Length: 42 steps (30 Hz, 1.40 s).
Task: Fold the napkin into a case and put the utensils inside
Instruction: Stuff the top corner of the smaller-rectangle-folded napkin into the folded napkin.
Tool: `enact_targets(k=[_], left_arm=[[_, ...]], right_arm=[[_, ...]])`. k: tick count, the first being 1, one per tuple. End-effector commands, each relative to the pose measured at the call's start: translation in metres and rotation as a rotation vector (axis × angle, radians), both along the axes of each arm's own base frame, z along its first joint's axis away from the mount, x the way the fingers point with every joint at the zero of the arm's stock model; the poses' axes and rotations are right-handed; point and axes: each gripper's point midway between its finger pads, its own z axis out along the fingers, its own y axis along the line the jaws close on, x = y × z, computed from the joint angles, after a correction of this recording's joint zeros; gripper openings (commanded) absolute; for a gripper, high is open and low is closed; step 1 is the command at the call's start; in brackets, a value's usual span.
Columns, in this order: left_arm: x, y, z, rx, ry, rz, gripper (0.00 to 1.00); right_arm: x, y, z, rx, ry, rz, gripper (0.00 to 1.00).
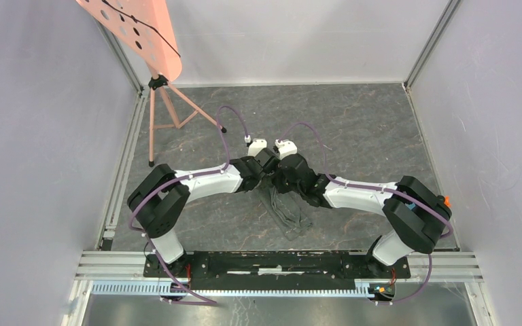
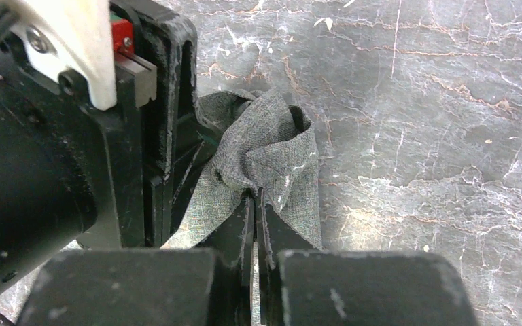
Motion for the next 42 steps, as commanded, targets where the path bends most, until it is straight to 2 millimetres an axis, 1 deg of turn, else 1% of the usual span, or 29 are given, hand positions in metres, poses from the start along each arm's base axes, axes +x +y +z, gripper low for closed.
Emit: enact_targets(k=[1, 6, 9, 14, 16, 21, 24, 25, 28, 35, 42], left_arm=[[0.007, -0.002, 0.002, 0.091, -0.039, -0.042, 0.32], [0.004, -0.009, 0.000, 0.072, -0.032, -0.058, 0.31], [0.002, -0.013, 0.003, 0.038, -0.035, -0.062, 0.34], [0.000, -0.009, 0.001, 0.039, -0.038, -0.046, 0.36], [-0.002, -0.006, 0.004, 0.022, -0.048, -0.036, 0.37], [-0.007, -0.006, 0.026, -0.053, -0.071, -0.023, 0.46], [-0.007, -0.006, 0.038, -0.085, -0.090, -0.010, 0.47], [-0.006, -0.006, 0.040, -0.086, -0.097, -0.006, 0.46], [-0.003, -0.004, 0.037, -0.056, -0.095, -0.004, 0.41], [-0.001, -0.009, 0.019, -0.001, -0.060, -0.029, 0.34], [0.000, -0.008, 0.007, 0.081, -0.053, -0.037, 0.33]], right_arm=[[0.001, 0.014, 0.026, 0.075, -0.062, 0.037, 0.00], [0.001, 0.013, 0.024, 0.081, -0.059, 0.035, 0.00], [0.001, 0.011, 0.023, 0.080, -0.059, 0.032, 0.00], [0.002, 0.005, 0.019, 0.101, -0.046, 0.023, 0.00], [0.001, 0.002, 0.016, 0.132, -0.025, 0.015, 0.00], [0.001, -0.006, 0.010, 0.202, 0.011, 0.011, 0.00], [0.005, -0.011, 0.008, 0.229, 0.018, -0.002, 0.00], [0.001, -0.010, 0.007, 0.247, 0.036, 0.017, 0.00], [0.001, -0.012, 0.008, 0.292, 0.049, 0.020, 0.00], [0.002, -0.013, 0.008, 0.331, 0.064, 0.025, 0.00], [0.002, -0.012, 0.009, 0.339, 0.067, 0.030, 0.00]])
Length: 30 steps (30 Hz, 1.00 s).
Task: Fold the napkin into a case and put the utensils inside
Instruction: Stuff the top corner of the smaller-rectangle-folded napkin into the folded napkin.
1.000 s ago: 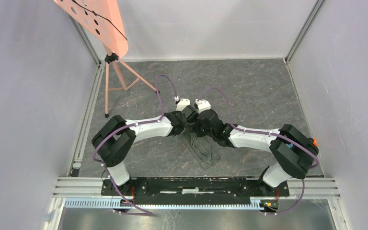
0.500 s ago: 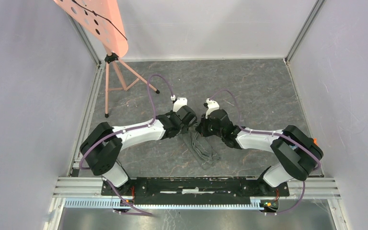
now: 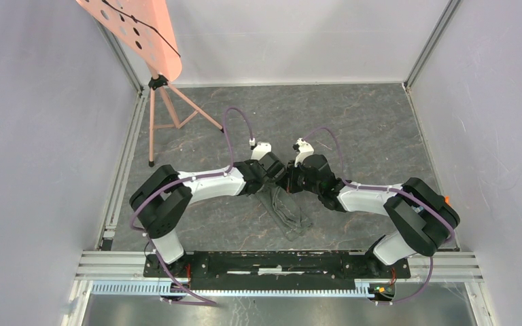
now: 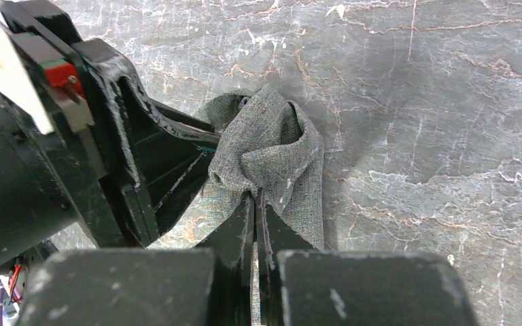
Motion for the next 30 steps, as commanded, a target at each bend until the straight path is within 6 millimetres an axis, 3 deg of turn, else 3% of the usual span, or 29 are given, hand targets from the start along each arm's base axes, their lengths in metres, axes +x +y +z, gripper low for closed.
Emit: enact_targets(k=[1, 9, 13, 20, 30], left_arm=[[0.010, -0.005, 0.009, 0.043, -0.052, 0.000, 0.33], [0.012, -0.003, 0.002, 0.124, -0.063, -0.007, 0.30], [0.011, -0.002, 0.002, 0.129, -0.070, -0.007, 0.22], [0.008, -0.012, 0.027, -0.023, -0.116, -0.028, 0.14], [0.001, -0.009, 0.050, -0.226, -0.173, -0.024, 0.10]], right_arm=[[0.003, 0.006, 0.016, 0.056, -0.036, 0.011, 0.00], [0.002, 0.006, 0.015, 0.053, -0.032, 0.014, 0.00], [0.003, 0.006, 0.016, 0.051, -0.039, 0.018, 0.00], [0.005, 0.009, 0.016, -0.003, -0.060, 0.034, 0.00], [-0.001, 0.034, 0.001, -0.110, -0.044, 0.103, 0.00]])
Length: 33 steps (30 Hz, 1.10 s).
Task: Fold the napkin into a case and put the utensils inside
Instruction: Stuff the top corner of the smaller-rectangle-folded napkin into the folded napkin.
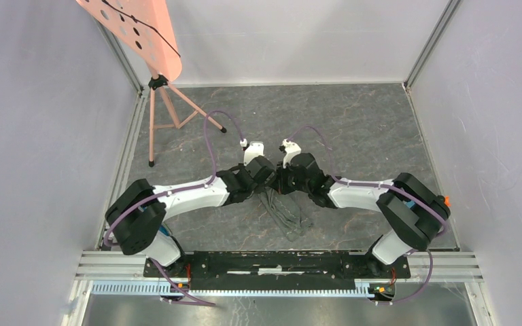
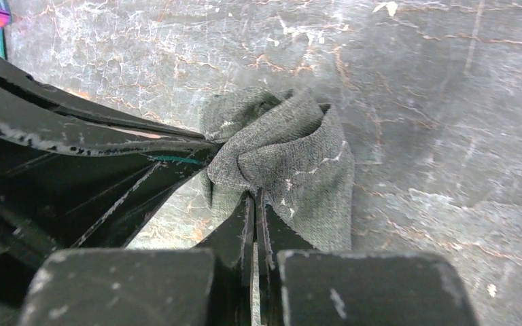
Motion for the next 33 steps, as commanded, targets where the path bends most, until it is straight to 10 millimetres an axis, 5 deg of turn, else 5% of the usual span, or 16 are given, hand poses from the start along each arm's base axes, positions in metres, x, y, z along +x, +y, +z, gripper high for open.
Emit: enact_targets(k=[1, 12, 26, 33], left_arm=[[0.010, -0.006, 0.017, -0.121, -0.054, -0.002, 0.10], [0.009, 0.001, 0.005, -0.221, -0.004, 0.009, 0.08], [0.010, 0.016, -0.004, -0.237, 0.016, 0.025, 0.07], [0.010, 0.016, -0.003, -0.242, 0.017, 0.024, 0.06]], right_arm=[[0.004, 0.017, 0.000, -0.066, -0.033, 0.033, 0.01], [0.010, 0.046, -0.023, -0.144, -0.036, 0.086, 0.00], [-0.002, 0.033, 0.023, 0.048, -0.039, 0.176, 0.38], [0.003, 0.044, 0.023, 0.125, -0.014, 0.188, 0.33]])
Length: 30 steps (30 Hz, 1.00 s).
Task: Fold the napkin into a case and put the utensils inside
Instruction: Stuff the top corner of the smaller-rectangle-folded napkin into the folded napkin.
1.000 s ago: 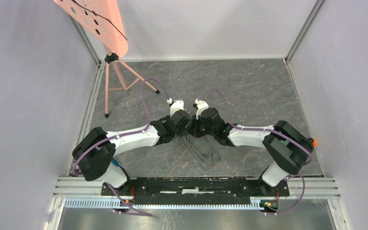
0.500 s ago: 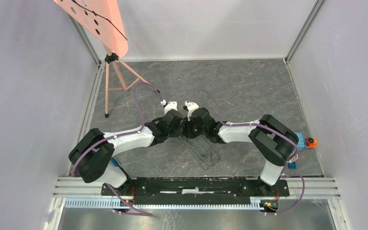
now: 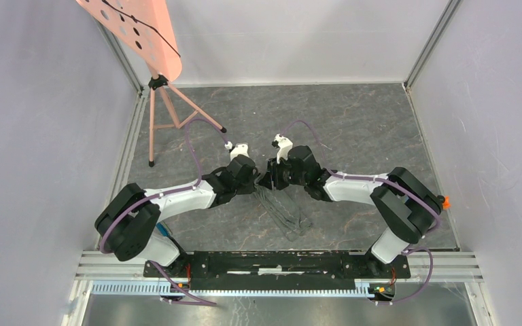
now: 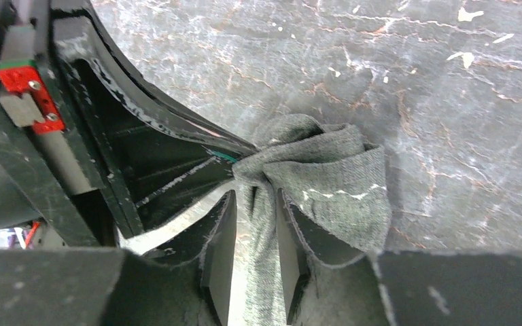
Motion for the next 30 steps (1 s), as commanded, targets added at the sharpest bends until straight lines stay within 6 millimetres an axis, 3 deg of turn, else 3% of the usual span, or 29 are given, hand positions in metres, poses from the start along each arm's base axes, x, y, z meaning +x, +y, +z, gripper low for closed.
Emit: enact_targets(k=[1, 3, 8, 16, 25, 30], left_arm=[[0.007, -0.006, 0.015, -0.063, -0.041, 0.019, 0.06], [0.008, -0.007, 0.016, -0.066, -0.041, 0.016, 0.06], [0.008, -0.009, 0.018, -0.074, -0.042, 0.007, 0.06], [0.008, -0.019, 0.034, -0.122, -0.047, -0.014, 0.02], [0.006, -0.003, 0.021, -0.062, -0.037, 0.002, 0.02], [0.006, -0.002, 0.023, -0.057, -0.046, -0.003, 0.02]], right_arm=[[0.001, 0.017, 0.007, 0.091, 0.004, 0.038, 0.28], [0.003, 0.023, 0.003, 0.107, 0.019, 0.041, 0.20], [0.011, 0.033, -0.012, 0.124, 0.053, 0.030, 0.14], [0.017, 0.036, -0.058, 0.105, 0.175, -0.067, 0.14], [0.005, 0.007, -0.016, 0.137, 0.126, -0.007, 0.28], [0.011, -0.001, -0.009, 0.131, 0.097, -0.017, 0.30]])
